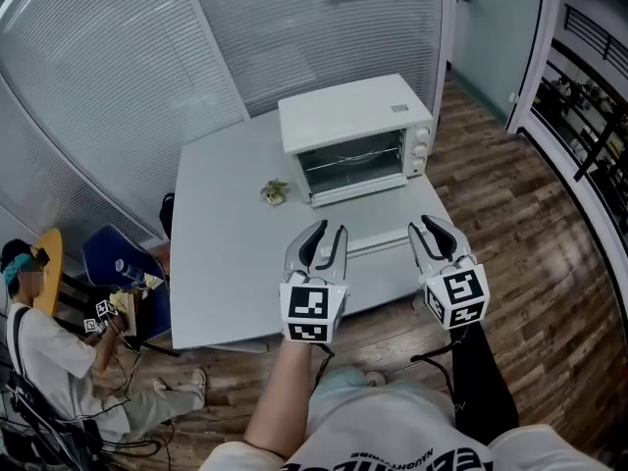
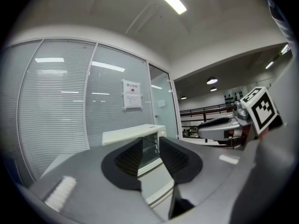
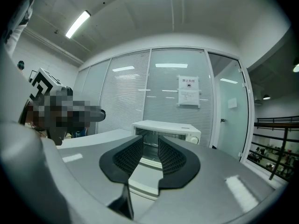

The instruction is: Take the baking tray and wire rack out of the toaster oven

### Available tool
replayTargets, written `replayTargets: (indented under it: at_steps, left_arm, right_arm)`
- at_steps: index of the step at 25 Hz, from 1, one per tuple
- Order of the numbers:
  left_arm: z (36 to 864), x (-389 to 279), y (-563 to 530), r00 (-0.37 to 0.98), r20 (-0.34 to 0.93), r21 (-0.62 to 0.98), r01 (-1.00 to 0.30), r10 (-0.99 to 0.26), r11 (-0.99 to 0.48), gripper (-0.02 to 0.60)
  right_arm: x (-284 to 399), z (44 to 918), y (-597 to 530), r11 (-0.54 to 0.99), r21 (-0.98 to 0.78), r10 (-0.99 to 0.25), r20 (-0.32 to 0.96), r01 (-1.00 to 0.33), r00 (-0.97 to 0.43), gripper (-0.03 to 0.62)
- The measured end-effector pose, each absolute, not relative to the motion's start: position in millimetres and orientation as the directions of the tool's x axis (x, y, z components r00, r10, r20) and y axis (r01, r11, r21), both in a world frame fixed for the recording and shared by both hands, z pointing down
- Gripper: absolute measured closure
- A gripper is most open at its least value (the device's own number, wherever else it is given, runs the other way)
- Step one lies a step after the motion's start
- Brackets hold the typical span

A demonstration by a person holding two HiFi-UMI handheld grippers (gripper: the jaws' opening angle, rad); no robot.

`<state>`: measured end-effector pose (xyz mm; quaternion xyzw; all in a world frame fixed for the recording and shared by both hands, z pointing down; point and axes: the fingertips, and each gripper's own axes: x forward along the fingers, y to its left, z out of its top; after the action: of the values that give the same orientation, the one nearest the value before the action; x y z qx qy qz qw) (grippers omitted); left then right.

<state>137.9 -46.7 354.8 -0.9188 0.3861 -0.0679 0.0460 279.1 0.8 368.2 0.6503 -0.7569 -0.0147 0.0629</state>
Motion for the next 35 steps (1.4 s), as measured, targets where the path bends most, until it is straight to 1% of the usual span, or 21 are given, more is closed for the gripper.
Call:
replayTargets:
  at_steps: [8, 16, 27, 35]
  left_arm:
    - [362, 144, -53, 0.703, 0.11, -0.117, -0.693, -0.703, -0.711, 0.446]
    - [368, 148, -88, 0.718, 0.124, -0.103, -0.677, -0.685, -0.729, 0.446]
    - [359, 157, -154, 0.766, 0.114, -0.084, -0.627, -0.632, -0.775, 0.446]
    - [364, 158, -178, 0.801, 0.105, -0.07, -0.585, -0.59, -0.808, 0.446]
  right_arm:
    - [284, 378, -4, 0.143, 0.074, -0.987, 0.088, -0.987, -0.136, 0.514]
    - [284, 386, -34, 0.126, 0.06, -0.987, 0.11, -0.99, -0.119, 0.514]
    - [283, 373, -91, 0.073, 0.082, -0.991, 0.121, -0.994, -0.063, 0.514]
    - [274, 380, -112, 0.039, 0.097, -0.991, 0.132, -0.994, -0.026, 0.514]
